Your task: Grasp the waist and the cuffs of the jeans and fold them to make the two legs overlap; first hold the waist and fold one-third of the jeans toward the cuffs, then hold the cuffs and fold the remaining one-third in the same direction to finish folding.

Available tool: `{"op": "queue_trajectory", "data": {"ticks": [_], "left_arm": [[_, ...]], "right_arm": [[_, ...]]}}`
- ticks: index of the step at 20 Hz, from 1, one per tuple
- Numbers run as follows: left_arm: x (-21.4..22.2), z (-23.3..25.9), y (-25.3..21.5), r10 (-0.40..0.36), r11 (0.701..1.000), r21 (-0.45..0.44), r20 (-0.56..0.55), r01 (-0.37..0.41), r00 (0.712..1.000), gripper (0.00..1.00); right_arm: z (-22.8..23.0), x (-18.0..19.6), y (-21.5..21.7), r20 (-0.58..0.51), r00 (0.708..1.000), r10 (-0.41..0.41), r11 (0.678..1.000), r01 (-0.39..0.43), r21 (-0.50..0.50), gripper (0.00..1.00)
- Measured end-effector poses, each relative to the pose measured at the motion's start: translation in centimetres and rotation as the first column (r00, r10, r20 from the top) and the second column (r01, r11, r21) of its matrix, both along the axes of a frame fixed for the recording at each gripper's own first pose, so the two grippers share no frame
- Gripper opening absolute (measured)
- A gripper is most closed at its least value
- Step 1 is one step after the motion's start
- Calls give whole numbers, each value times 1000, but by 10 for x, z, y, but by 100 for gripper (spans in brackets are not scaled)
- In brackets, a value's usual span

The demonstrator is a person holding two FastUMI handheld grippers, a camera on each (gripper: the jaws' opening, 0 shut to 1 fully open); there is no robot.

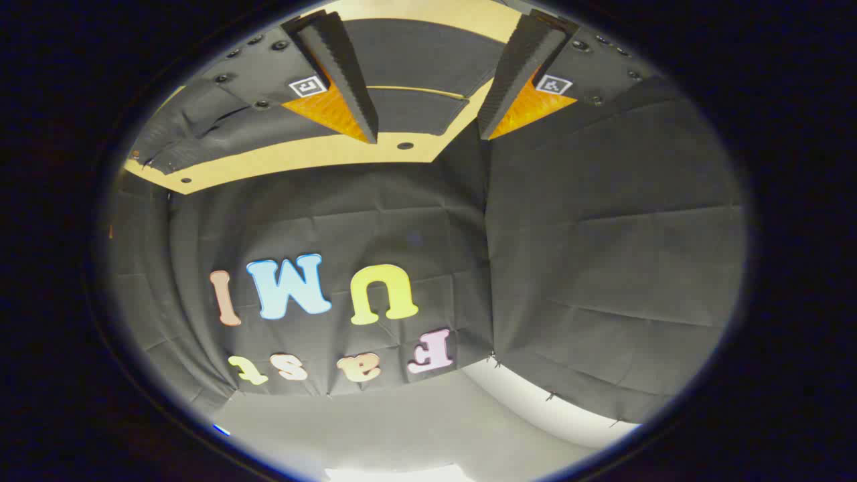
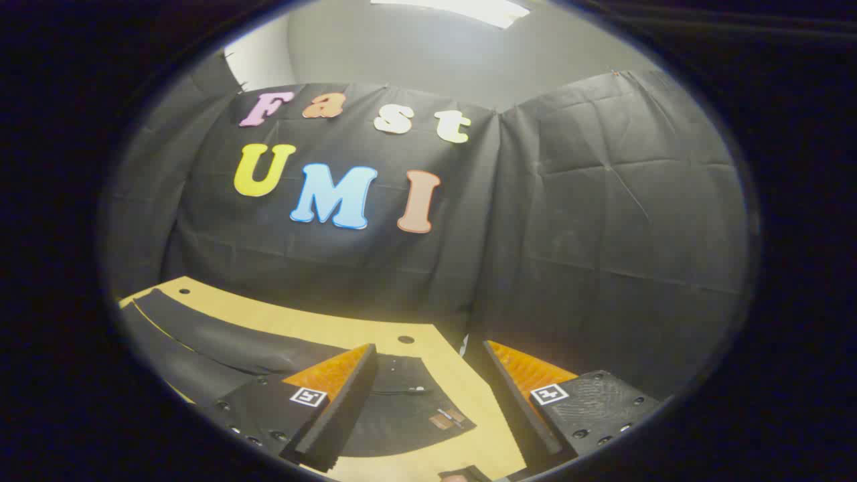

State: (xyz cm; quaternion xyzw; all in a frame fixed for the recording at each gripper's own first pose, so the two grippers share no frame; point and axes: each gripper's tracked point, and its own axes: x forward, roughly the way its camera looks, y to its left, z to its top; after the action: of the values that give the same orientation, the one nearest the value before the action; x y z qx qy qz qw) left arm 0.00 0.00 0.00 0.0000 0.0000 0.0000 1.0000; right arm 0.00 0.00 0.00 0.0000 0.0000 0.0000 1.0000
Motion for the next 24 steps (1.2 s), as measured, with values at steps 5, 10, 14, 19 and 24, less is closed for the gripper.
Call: {"op": "queue_trajectory", "data": {"ticks": [5,10,14,19,24], "left_arm": [[6,2,9,26,1000,-2,19,-26,999,97],[12,-4,16,37,999,8,10,-37,999,96],[13,-16,23,37,999,15,-12,-37,999,96],[18,-25,27,43,998,-37,-26,-44,999,97],[28,-45,25,34,998,-47,-99,-39,994,94]], "right_arm": [[-23,5,-19,-108,993,-52,998,56,35,94],[-21,5,-33,-111,989,-95,995,99,31,94],[-25,4,-31,-132,988,-82,991,95,97,94],[-40,3,-31,-179,980,-88,992,103,72,95],[-46,8,-23,-202,977,-75,993,92,78,95]]}}
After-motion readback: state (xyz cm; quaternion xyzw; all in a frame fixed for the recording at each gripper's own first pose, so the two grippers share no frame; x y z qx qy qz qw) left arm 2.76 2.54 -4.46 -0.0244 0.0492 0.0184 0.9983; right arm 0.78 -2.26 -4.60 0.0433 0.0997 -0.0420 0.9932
